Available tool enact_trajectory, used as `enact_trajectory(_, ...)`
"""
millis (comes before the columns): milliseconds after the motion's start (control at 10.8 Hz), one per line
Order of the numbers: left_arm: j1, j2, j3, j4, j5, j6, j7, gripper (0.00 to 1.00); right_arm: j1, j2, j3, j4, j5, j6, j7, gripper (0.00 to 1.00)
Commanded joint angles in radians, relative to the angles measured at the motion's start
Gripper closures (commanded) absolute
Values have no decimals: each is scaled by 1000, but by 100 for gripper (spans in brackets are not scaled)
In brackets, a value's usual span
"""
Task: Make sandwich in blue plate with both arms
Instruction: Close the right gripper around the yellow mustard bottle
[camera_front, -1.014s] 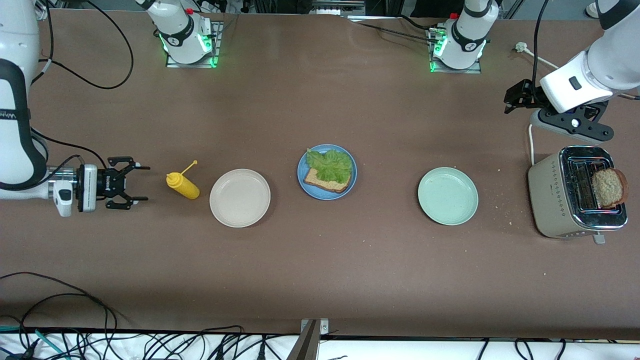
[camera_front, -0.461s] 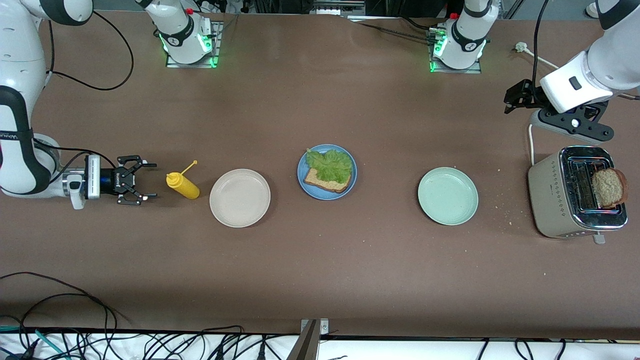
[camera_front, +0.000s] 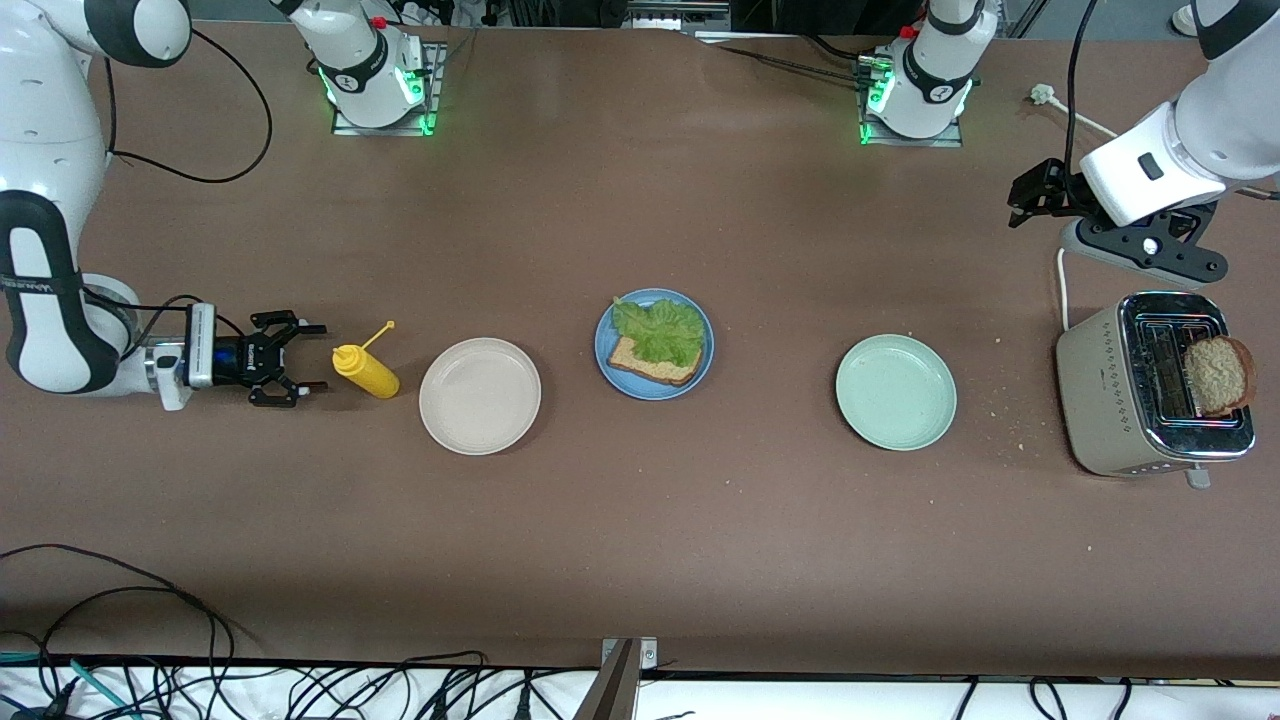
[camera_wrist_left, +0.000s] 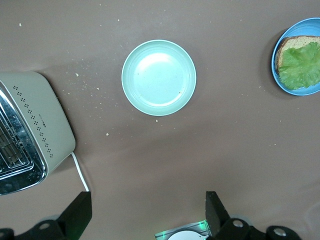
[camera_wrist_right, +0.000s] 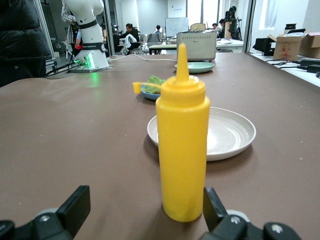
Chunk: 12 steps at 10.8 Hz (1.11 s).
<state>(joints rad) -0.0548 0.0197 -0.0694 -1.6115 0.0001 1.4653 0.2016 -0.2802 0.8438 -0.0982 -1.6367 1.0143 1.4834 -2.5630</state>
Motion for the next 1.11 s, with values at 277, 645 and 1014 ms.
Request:
enact_trajectory(277, 4, 11, -1, 30, -8, -17, 5, 0, -5, 84, 35, 18, 93, -6, -33, 0)
enact_trajectory(645, 4, 11, -3, 30, -8, -17, 7, 0, 7, 112, 52, 25, 133, 29, -31, 0)
enact_trajectory(1014, 4, 12, -3, 30, -8, -17, 5, 0, 32, 127, 78, 25, 170, 55, -16, 0)
